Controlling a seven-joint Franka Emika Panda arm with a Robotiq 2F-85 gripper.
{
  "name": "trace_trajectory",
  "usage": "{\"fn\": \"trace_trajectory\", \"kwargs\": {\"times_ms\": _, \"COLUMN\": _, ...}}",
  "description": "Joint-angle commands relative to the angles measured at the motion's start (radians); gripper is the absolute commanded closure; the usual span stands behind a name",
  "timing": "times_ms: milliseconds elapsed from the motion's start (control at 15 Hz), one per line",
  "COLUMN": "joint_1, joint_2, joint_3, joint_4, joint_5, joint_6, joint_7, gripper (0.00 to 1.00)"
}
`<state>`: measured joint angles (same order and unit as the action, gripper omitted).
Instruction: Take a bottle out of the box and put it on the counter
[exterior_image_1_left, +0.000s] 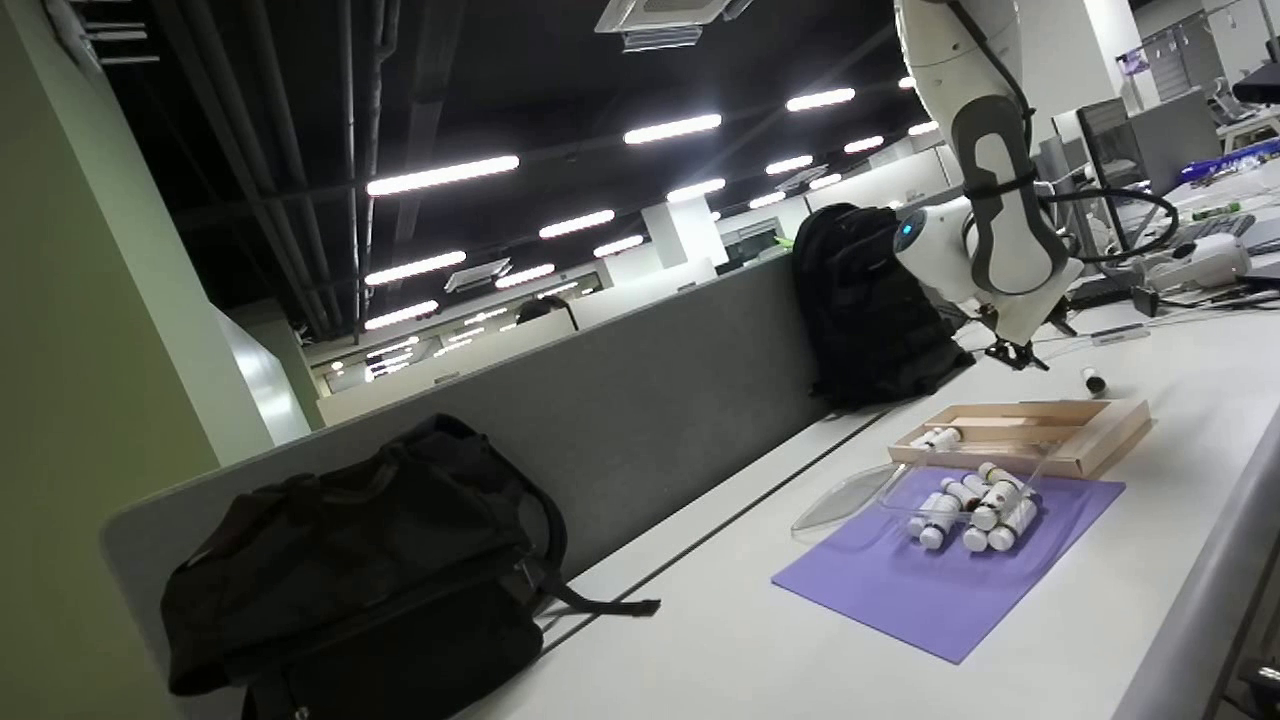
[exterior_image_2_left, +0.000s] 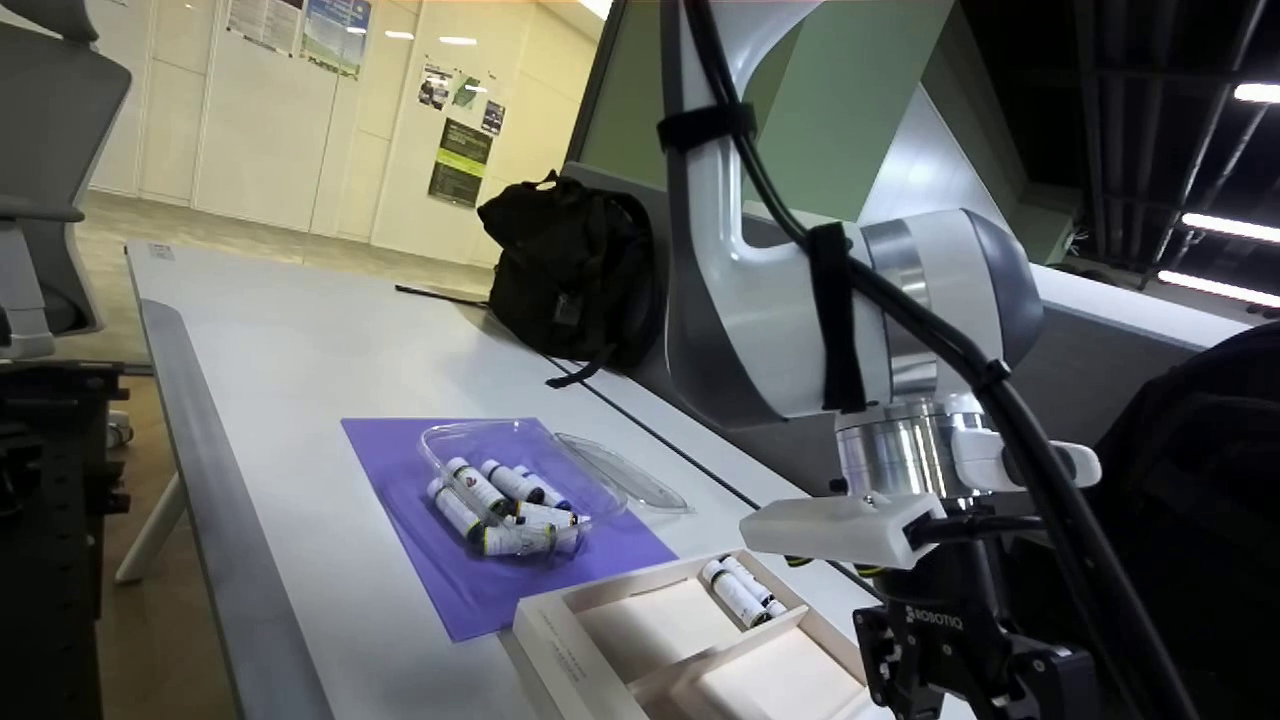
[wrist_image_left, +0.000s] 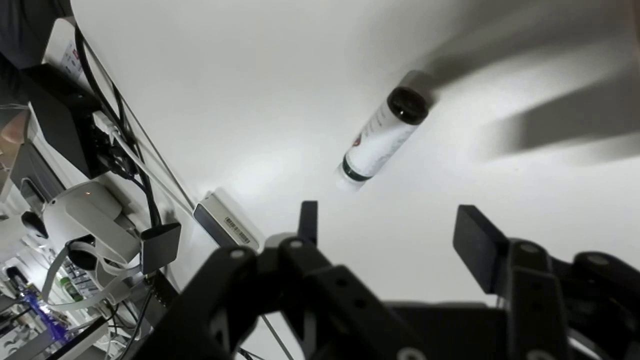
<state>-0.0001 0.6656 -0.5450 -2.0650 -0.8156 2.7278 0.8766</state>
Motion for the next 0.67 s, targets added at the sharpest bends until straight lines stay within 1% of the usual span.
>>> {"fn": "trace_trajectory", "kwargs": {"times_ms": 0, "joint_1": -0.065, "joint_2": -0.091, "joint_3": 0.077, "joint_4": -0.017, "joint_5": 0.117, "joint_6": -0.080, "joint_7": -0.113, "gripper": 0.01}}
{"fn": "trace_trajectory", "kwargs": {"times_ms": 200, "joint_1": -0.121, "joint_2": -0.189, "joint_3": 0.142, "joint_4": -0.034, "joint_5": 0.295, "joint_6": -0.144, "joint_7": -0.316, "gripper": 0.00}}
{"fn": "trace_trajectory", "kwargs": {"times_ms": 333, "joint_1": -0.142, "joint_2": -0.246, "joint_3": 0.164, "joint_4": -0.034, "joint_5": 0.414, "joint_6": -0.206, "joint_7": -0.447, "gripper": 0.00}}
{"fn": "trace_trajectory", "kwargs": {"times_ms": 400, "joint_1": -0.092, "joint_2": -0.157, "joint_3": 0.114, "joint_4": -0.002, "joint_5": 0.365, "joint_6": -0.150, "joint_7": -0.365, "gripper": 0.00}}
{"fn": "trace_trajectory", "kwargs": {"times_ms": 467, "joint_1": -0.110, "joint_2": -0.188, "joint_3": 0.130, "joint_4": -0.001, "joint_5": 0.397, "joint_6": -0.178, "joint_7": -0.414, "gripper": 0.00}}
{"fn": "trace_trajectory", "kwargs": {"times_ms": 600, "joint_1": -0.124, "joint_2": -0.226, "joint_3": 0.143, "joint_4": -0.010, "joint_5": 0.410, "joint_6": -0.199, "joint_7": -0.442, "gripper": 0.00}}
